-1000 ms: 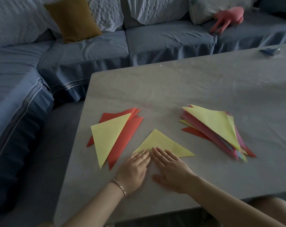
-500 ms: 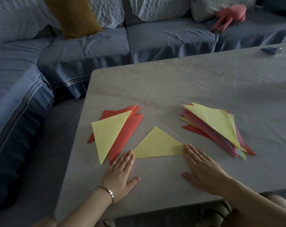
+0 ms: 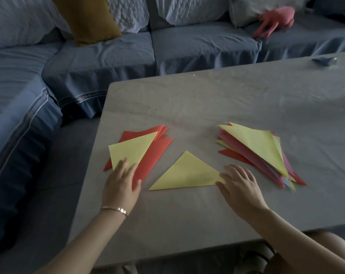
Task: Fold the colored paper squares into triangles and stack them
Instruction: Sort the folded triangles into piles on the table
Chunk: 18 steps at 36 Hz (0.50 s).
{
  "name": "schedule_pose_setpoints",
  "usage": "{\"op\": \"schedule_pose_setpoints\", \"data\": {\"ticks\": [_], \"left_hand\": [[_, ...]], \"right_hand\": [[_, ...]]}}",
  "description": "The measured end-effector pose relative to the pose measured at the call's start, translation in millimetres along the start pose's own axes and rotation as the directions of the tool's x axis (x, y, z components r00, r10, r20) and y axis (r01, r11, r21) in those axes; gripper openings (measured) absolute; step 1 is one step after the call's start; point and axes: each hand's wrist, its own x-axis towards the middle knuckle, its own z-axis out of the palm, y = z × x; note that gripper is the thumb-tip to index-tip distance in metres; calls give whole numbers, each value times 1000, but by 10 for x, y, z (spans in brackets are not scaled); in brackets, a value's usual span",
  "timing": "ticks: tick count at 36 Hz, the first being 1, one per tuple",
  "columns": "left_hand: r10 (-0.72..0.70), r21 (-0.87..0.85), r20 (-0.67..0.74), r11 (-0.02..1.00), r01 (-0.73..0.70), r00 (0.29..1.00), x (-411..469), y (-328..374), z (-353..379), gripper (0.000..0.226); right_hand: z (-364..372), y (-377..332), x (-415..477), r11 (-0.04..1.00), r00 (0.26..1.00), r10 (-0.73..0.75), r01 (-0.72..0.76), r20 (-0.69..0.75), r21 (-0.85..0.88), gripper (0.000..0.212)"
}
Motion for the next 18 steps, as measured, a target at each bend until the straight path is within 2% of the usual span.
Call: {"op": "schedule_pose_setpoints", "data": {"ticks": [1,3,5,7,11,15,18], "left_hand": [[-133,-5,52,991,133,990,35,11,-11,51],[-339,-11,160,938,346,927,86,10,4,67],[-424,-19,224,898,439,877,123,-12,48,71],[-428,-10,246,896,444,870,147,-44,103,68],[-421,61,193,907,417,886,147,-7,73,51],[-407,149,198,912,382,892,200,-12,77,33],[-426,197,125,896,399,896,181,4,60,33]], "right_hand": [[-18,-44,79,1000,1000,4,-4,12,28,36],[-63,-142,224,997,985,60,-68,159,45,48],[-102,-224,375,981,946,158,-183,282,62,61],[-136,-281,514,964,900,225,-260,374,46,68],[-135,-339,632,939,820,295,-344,490,10,68],[-118,-292,568,866,794,326,-468,514,174,66],[-147,-223,488,828,818,295,-477,494,296,55]]}}
